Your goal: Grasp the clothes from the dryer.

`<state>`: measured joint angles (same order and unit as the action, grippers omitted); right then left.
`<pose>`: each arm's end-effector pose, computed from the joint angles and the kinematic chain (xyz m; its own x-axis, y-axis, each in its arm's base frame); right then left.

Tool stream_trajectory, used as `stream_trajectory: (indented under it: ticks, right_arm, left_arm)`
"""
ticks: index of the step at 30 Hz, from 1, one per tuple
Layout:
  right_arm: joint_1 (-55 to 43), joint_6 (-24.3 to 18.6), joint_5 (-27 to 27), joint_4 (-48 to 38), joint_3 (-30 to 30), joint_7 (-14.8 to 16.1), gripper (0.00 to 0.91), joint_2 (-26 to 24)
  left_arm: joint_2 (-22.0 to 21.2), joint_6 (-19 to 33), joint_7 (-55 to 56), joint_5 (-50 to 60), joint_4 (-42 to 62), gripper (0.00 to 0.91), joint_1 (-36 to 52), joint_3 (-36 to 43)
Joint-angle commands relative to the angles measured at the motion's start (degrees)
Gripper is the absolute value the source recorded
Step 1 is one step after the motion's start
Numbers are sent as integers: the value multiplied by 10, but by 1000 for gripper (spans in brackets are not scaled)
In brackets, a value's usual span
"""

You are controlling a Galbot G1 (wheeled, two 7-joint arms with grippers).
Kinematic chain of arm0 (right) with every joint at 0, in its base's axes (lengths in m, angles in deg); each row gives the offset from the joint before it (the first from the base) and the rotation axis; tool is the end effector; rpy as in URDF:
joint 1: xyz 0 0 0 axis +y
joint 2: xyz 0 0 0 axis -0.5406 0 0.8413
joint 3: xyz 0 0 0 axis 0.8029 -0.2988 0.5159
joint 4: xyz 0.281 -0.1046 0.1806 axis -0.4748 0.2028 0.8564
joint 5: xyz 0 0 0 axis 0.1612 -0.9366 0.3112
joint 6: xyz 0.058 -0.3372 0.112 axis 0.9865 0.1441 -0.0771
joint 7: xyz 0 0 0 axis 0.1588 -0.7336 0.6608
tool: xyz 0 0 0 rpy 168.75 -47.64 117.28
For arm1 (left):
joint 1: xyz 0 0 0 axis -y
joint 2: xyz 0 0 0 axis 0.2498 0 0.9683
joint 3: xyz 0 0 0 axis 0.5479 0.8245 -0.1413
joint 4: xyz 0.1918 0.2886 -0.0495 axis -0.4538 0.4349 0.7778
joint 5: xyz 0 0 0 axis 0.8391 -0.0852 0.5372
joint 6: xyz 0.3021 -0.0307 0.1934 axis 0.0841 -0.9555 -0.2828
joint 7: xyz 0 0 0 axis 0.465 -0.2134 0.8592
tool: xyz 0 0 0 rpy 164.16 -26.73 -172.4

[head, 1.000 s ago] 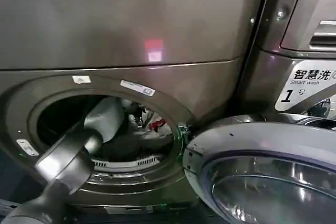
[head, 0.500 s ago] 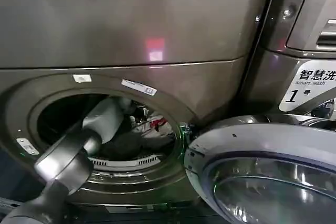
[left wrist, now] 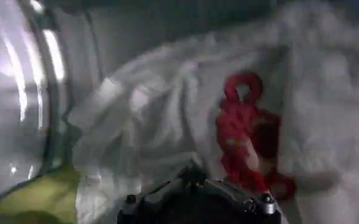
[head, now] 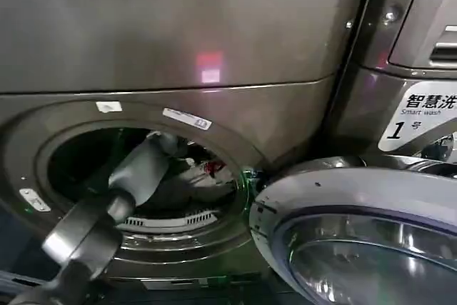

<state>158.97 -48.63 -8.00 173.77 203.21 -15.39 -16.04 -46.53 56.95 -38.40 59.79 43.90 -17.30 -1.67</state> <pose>-0.0353 -0.3574 0.0535 -0.5108 0.6353 -0.5792 0.8021 0.5946 -0.0552 0.6447 0.0022 -0.2437 -0.5507 0.5063 0.6637 0.8326 0.3896 0.3936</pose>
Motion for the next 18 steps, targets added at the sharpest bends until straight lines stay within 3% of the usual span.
stream_trajectory:
  ticks: [1,7,11,18]
  right_arm:
    - [-2,-1,-2,3,-8,1,907,-3]
    - [0,-7,-2,6,-7,1,907,-2]
    - [7,-9,-1,6,-2,1,907,0]
    - [16,-16,-1,-1,12,3,907,-7]
  left_arm:
    - [22,-32,147,-123,-214,0,-115,-195]
    - [28,-12,274,-221,-345,0,-199,-249]
    - [10,4,346,-262,-449,0,-258,-283]
    - [-11,45,457,-247,-524,0,-324,-326]
